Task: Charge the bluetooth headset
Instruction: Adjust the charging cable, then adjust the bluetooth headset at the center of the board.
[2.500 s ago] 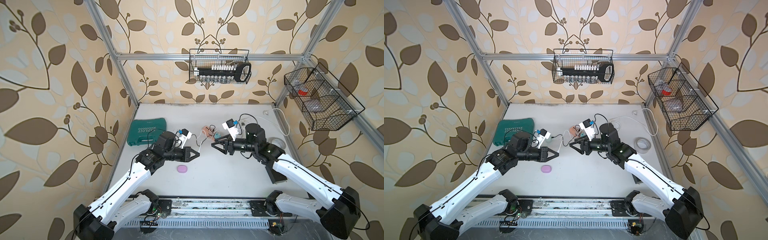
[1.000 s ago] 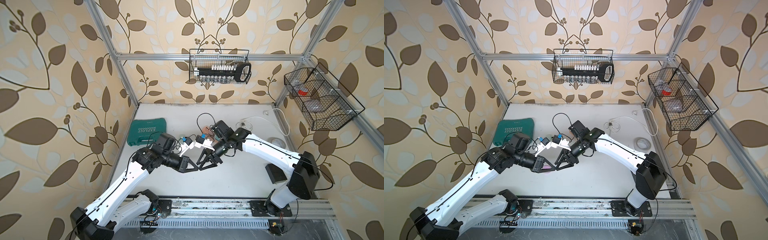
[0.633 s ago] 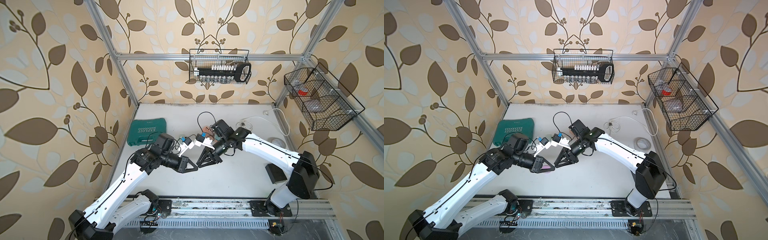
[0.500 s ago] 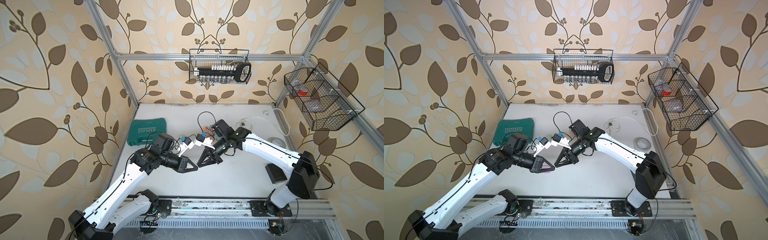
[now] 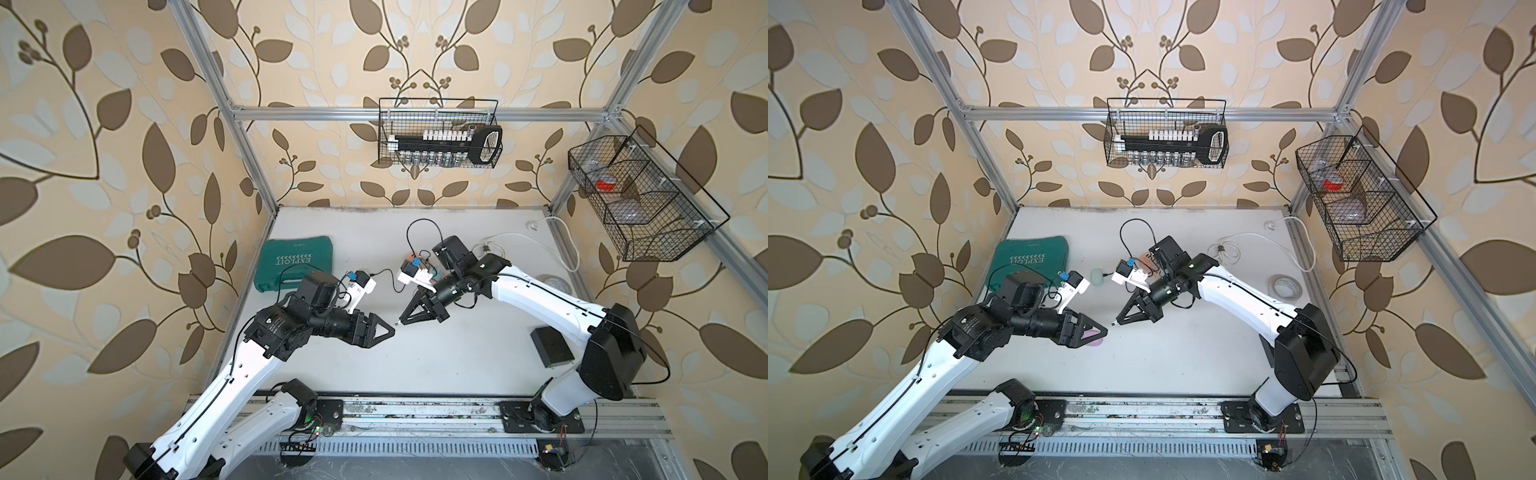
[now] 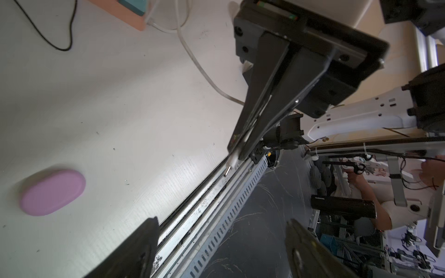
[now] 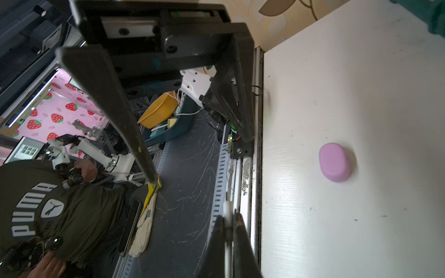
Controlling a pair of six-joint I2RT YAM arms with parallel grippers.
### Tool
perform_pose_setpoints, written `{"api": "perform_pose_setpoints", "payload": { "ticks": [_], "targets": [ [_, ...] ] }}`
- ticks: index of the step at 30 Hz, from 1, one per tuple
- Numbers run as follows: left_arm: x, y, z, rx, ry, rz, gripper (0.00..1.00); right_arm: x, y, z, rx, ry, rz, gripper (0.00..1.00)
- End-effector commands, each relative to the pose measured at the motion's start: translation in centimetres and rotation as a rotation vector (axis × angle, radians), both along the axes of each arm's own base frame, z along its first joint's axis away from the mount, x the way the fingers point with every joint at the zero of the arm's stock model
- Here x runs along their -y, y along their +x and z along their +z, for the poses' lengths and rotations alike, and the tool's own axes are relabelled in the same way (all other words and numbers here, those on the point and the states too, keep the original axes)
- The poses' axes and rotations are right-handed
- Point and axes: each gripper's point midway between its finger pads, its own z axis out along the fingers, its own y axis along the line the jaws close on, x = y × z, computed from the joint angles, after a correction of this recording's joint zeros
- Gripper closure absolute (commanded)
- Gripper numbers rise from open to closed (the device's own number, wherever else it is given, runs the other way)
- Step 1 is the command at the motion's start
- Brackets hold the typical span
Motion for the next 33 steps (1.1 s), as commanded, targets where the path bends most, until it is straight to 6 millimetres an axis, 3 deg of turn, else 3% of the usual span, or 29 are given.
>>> {"api": "perform_pose_setpoints", "payload": {
  "ticks": [1,5,10,17,21,33],
  "targets": [
    [-2.2,1.7,-1.6,-0.030,0.113,0.176,0.14,0.6,1.4,0.3,0.055,0.000,-0.082,0.95],
    [-4.1,2.4,-4.7,-0.108,0.212,0.315,0.09,1.3,2.7,-0.2,0.081,-0.016,-0.153,0.95],
    [-5.1,2.5,-8.7,-0.282,0.305,0.432,0.01,2.0,3.5,-0.6,0.101,-0.036,-0.202,0.95],
    [-3.9,1.5,-15.4,-0.546,0.229,0.561,0.01,2.2,3.9,-0.4,0.108,-0.018,-0.225,0.94],
    [-3.7,2.4,-16.7,-0.534,0.188,0.608,0.01,2.2,3.8,-0.5,0.104,-0.010,-0.229,0.94],
    [-2.5,6.9,-18.0,-0.471,0.204,0.647,0.01,2.3,3.7,-0.6,0.102,-0.010,-0.242,0.94]
  ]
}}
